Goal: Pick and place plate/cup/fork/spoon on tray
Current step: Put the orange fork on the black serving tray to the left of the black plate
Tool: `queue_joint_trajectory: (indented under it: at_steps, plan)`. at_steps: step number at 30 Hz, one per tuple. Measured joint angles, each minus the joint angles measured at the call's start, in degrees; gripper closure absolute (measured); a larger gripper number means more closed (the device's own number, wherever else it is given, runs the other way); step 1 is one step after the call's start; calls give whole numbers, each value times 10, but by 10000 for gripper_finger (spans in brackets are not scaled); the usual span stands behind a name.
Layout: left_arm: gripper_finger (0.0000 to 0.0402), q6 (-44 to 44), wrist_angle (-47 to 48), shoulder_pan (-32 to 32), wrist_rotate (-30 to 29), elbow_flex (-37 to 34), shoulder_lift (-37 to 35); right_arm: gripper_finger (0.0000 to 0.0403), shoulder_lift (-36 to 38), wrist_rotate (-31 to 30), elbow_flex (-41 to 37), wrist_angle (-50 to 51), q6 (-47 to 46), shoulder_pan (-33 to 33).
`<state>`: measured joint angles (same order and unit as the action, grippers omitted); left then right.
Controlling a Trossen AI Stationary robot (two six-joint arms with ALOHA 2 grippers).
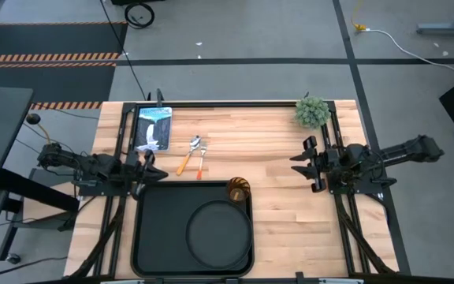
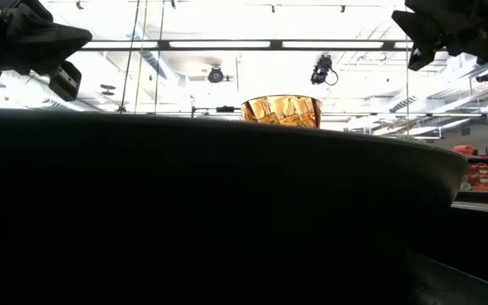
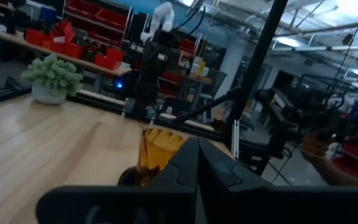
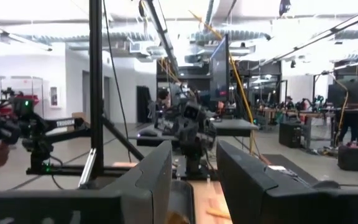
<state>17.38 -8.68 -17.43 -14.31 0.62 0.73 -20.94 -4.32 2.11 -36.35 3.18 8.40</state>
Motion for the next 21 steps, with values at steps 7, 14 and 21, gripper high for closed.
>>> queue_joint_trajectory:
  at_steps: [7, 14, 21]
  plan:
    - [392, -12, -9, 0, -54, 0, 0, 270, 66, -1, 0, 71, 17, 0]
    - [392, -5, -9, 0, -159, 0, 0, 270, 126, 7, 0, 141, 31, 0]
    - [392, 0, -9, 0, -169, 0, 0, 270, 143, 22, -10, 149, 30, 0]
